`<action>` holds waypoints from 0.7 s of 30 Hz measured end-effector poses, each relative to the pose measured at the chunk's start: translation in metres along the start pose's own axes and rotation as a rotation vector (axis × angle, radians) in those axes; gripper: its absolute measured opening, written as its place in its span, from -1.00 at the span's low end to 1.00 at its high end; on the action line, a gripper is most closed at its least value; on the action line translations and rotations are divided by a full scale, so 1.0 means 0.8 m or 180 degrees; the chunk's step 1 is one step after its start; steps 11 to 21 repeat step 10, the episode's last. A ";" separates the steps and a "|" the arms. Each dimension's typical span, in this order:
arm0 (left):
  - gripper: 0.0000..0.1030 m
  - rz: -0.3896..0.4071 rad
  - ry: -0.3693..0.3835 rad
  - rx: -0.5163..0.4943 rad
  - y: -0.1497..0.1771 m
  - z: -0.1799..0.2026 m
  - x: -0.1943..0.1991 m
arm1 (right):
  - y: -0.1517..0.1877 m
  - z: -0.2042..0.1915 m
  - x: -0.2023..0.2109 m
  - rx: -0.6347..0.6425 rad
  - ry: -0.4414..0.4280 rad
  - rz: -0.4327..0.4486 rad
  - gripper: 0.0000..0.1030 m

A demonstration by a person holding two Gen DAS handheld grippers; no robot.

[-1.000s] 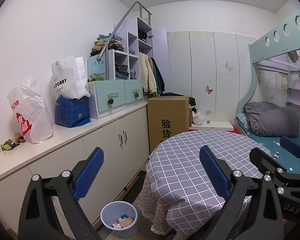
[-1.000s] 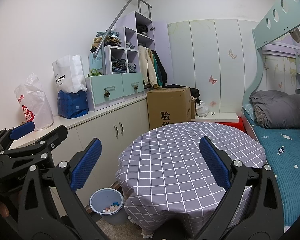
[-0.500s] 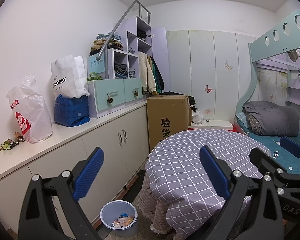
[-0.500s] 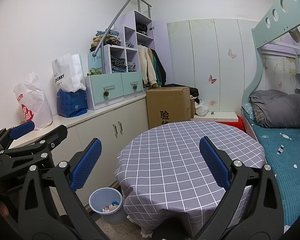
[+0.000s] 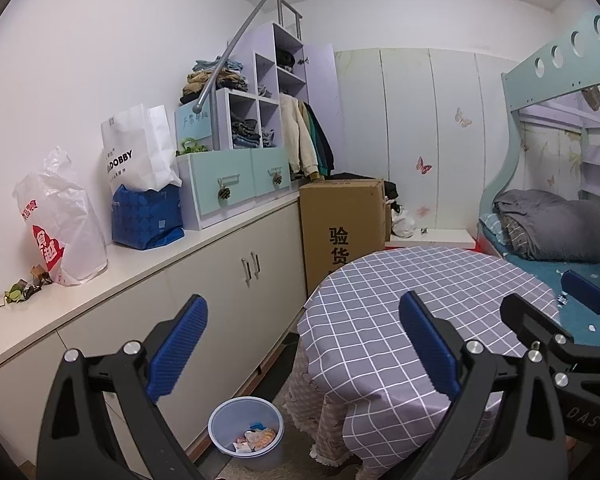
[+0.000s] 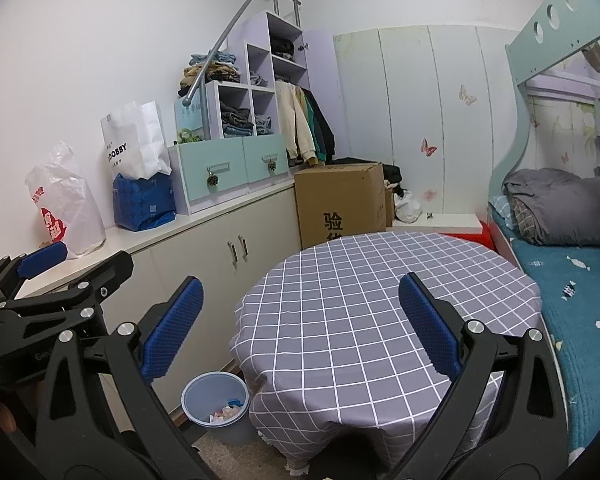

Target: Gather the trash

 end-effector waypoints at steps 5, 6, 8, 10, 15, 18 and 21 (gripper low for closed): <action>0.84 -0.0083 -0.0035 -0.0024 0.004 0.003 -0.028 | 0.006 0.008 -0.032 -0.0073 -0.0027 -0.0122 0.87; 0.84 -0.0110 -0.0030 -0.0027 0.006 0.005 -0.035 | 0.005 0.009 -0.038 -0.0078 -0.0028 -0.0146 0.87; 0.84 -0.0196 -0.0009 -0.0038 0.009 0.010 -0.052 | 0.009 0.016 -0.051 -0.0102 -0.0034 -0.0213 0.87; 0.84 -0.0278 0.0010 -0.0068 0.014 0.017 -0.069 | 0.014 0.027 -0.066 -0.0153 -0.0045 -0.0305 0.87; 0.84 -0.0278 0.0010 -0.0068 0.014 0.017 -0.069 | 0.014 0.027 -0.066 -0.0153 -0.0045 -0.0305 0.87; 0.84 -0.0278 0.0010 -0.0068 0.014 0.017 -0.069 | 0.014 0.027 -0.066 -0.0153 -0.0045 -0.0305 0.87; 0.84 -0.0278 0.0010 -0.0068 0.014 0.017 -0.069 | 0.014 0.027 -0.066 -0.0153 -0.0045 -0.0305 0.87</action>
Point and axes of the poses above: each gripper's, at about its wrist camera, not at the fingertips, and x roughly against the way its jaws point, z to its right, y to its underside, the point moved 7 cm from there along -x, roughly the way its jaws point, and after that the axes turned 2 degrees about -x, right-handed, at the moved point
